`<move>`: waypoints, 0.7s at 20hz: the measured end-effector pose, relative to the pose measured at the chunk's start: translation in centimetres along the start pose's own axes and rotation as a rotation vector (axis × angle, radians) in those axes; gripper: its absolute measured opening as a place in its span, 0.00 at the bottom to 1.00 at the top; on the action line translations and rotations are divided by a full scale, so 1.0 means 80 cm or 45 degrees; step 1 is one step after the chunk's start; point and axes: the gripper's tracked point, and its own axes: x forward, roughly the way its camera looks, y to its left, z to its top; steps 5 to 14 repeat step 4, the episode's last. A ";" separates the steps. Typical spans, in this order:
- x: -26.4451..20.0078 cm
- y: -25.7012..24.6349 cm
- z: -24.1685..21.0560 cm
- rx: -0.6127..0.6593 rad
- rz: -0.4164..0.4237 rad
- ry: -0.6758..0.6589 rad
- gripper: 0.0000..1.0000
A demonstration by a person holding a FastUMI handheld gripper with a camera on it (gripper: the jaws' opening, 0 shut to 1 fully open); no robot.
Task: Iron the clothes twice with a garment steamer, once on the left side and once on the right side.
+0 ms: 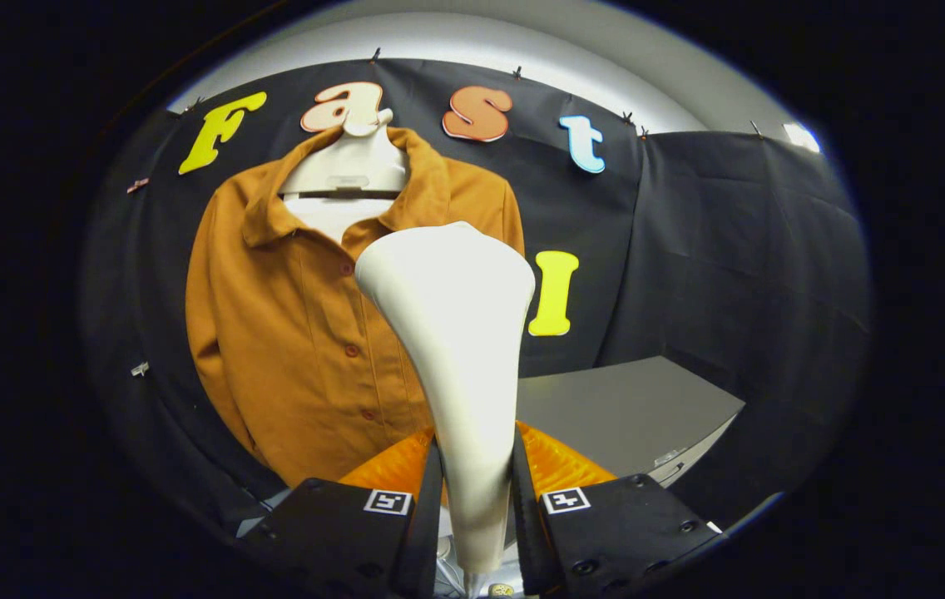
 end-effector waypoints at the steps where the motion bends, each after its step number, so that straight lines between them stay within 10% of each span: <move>1: -0.002 -0.003 0.009 0.009 0.005 -0.025 0.42; 14: -0.006 -0.010 0.027 0.019 0.022 -0.086 0.42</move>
